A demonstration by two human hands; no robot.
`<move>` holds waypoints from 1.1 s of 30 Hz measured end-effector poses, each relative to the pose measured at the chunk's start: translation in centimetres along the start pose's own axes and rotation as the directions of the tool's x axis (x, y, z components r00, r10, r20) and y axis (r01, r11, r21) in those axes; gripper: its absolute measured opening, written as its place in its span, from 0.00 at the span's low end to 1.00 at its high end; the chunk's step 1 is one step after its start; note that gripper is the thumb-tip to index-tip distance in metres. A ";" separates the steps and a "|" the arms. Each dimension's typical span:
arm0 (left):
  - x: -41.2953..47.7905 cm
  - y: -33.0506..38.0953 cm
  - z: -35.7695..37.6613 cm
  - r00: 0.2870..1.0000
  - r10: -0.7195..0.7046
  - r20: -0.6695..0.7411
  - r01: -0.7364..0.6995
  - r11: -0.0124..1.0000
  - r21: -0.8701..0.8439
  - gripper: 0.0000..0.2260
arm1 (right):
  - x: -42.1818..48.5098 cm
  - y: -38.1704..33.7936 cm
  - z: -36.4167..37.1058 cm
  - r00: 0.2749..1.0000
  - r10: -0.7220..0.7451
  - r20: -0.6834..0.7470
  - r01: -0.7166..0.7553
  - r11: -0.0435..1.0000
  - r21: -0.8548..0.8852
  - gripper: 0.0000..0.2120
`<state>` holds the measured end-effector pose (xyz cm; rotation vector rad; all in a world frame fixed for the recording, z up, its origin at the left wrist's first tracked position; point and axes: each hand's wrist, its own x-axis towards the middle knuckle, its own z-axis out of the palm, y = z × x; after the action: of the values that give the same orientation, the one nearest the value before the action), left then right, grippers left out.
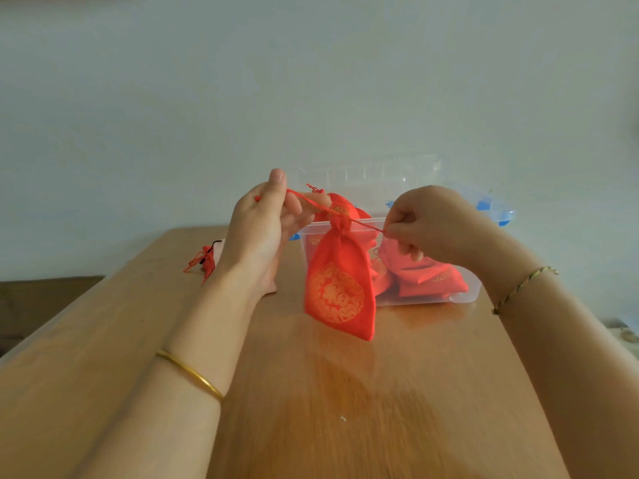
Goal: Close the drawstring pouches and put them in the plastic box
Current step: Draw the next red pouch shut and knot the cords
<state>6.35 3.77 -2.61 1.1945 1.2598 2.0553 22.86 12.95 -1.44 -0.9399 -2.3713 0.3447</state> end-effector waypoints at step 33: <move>-1.2 0.6 0.8 0.914 -0.336 0.226 0.220 0.881 0.419 0.11 | -1.2 -4.4 -1.2 0.989 0.026 -0.144 0.043 0.889 0.456 0.07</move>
<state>7.73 3.02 -2.46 1.3307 1.6239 1.3980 21.89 8.99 0.87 -0.7004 -2.0257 0.7672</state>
